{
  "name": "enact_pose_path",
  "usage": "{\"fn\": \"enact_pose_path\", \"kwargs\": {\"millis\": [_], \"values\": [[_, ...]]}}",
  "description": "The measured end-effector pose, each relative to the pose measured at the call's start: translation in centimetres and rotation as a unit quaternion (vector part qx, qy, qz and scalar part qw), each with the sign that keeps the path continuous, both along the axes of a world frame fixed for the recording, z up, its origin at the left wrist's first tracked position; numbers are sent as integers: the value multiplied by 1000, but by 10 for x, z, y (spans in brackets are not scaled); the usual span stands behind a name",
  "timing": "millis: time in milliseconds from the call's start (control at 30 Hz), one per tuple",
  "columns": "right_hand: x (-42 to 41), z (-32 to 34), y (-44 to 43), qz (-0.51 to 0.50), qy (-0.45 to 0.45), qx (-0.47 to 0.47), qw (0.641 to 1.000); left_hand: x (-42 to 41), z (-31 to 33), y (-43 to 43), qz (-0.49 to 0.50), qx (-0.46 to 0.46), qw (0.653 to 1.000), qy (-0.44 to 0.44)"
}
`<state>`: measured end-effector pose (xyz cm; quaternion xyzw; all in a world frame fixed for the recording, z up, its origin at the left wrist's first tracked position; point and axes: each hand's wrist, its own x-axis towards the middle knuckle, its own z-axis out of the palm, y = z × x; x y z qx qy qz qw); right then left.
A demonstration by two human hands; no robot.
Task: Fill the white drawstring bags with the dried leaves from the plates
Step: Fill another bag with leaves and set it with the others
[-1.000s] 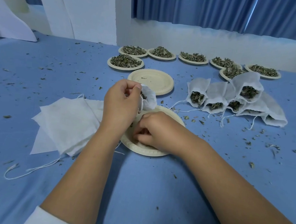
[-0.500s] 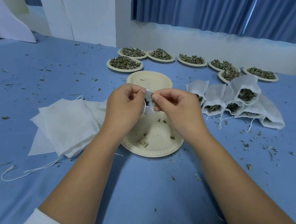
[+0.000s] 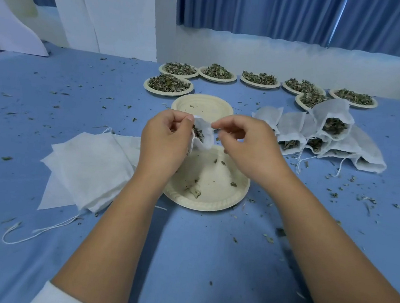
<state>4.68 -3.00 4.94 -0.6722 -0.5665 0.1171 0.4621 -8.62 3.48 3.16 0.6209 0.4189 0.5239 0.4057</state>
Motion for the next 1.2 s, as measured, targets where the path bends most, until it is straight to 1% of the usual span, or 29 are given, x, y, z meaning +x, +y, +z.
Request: {"fn": "enact_pose_path", "kwargs": {"millis": [33, 67, 100, 167, 233, 300, 367, 400, 500, 567, 633, 700, 800, 867, 1100, 1133, 1200], "values": [[3, 3, -2, -11, -29, -29, 999, 0, 0, 0, 3, 2, 1000, -3], [4, 5, -4, -15, -76, -79, 994, 0, -1, 0, 3, 3, 1000, -3], [3, 6, -6, -12, -133, -141, 981, 0, -1, 0, 1, 5, 1000, -2], [-2, 3, -7, 2, -233, -253, 939, 1, -2, 0, -4, 11, 1000, 2], [-10, -1, -8, 6, -287, -321, 903, 1, -2, -1, -5, 15, 1000, 2], [-15, -2, -10, 9, -300, -343, 890, 1, -2, -1, -4, 19, 1000, 3], [-18, -2, -10, 37, -287, -346, 893, 1, -1, -2, -6, 21, 1000, 4], [-20, -3, -10, 61, -265, -340, 900, 1, -1, -2, -7, 22, 1000, 4], [-25, -4, -11, 151, -164, -296, 929, 1, 0, -2, -8, 25, 1000, 4], [-24, -5, -9, 178, -139, -275, 935, 1, -1, -2, -6, 26, 1000, 4], [-23, -8, -7, 159, -164, -262, 938, 1, -1, -1, -5, 26, 1000, 4], [-23, -14, -6, 140, -202, -262, 933, 1, -1, -1, -6, 24, 1000, -1], [-35, -22, -4, 151, -208, -225, 940, 1, -1, -2, -8, 24, 1000, -1], [-41, -27, 0, 151, -204, -220, 942, 1, -1, -2, -8, 23, 1000, 0], [-38, -21, -5, 169, -131, -213, 954, -1, 1, -2, -3, 14, 1000, -2], [-32, -14, -8, 170, -104, -208, 958, -1, 1, -2, 0, 12, 1000, 0], [-18, 2, -13, 157, -20, -171, 972, -2, 2, -1, 2, 7, 1000, 2]]}}
